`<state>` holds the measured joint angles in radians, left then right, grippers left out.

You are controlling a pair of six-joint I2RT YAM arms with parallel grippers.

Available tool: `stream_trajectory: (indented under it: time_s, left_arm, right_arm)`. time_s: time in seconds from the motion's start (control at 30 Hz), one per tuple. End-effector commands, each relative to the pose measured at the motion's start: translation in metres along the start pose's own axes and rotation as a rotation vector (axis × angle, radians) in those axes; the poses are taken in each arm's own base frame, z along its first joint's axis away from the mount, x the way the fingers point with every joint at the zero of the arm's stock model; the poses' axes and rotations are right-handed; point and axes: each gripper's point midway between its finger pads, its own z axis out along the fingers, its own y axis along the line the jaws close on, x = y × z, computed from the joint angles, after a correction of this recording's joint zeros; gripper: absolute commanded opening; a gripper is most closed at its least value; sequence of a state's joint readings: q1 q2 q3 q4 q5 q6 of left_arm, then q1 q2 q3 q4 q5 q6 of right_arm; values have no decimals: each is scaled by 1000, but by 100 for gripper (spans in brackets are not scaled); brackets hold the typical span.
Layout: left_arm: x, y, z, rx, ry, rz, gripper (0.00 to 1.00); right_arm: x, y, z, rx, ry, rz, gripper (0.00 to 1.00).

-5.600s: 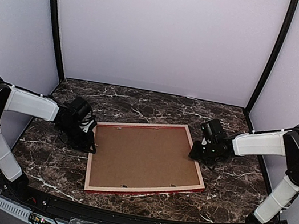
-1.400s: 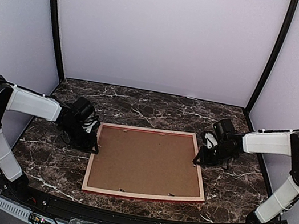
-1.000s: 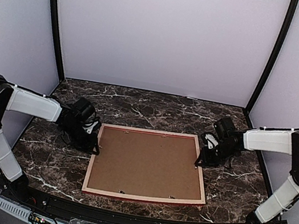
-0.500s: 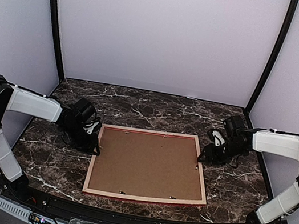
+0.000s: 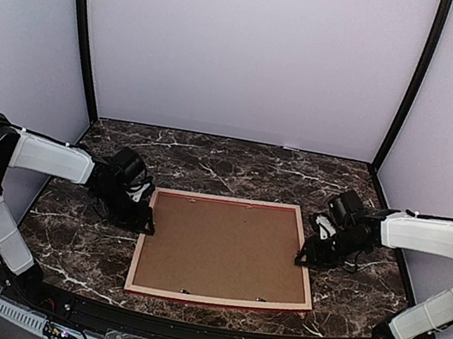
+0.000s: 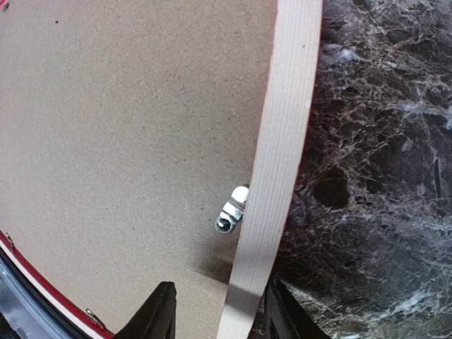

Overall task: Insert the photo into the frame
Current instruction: Position the photo frame at the center of the board.

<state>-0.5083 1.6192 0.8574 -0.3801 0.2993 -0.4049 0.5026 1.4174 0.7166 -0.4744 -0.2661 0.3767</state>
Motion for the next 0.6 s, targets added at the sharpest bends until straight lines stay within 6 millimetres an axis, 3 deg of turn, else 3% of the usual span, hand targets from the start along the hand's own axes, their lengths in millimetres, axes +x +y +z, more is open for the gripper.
stream_trajectory:
  time_s: [0.0, 0.3, 0.43, 0.57]
  left_arm:
    - [-6, -6, -17, -1, -37, 6, 52]
    - [-34, -19, -55, -10, -178, 72, 76]
    - [-48, -25, -66, -5, -210, 132, 81]
    - [-62, -29, -64, 0, -206, 206, 83]
  right_arm:
    - [3, -10, 8, 61, 9, 33, 40]
    - [-14, -21, 12, 154, 20, -30, 13]
    - [-29, -20, 15, 178, 24, -100, 5]
    - [-47, -14, 19, 172, 23, -202, 2]
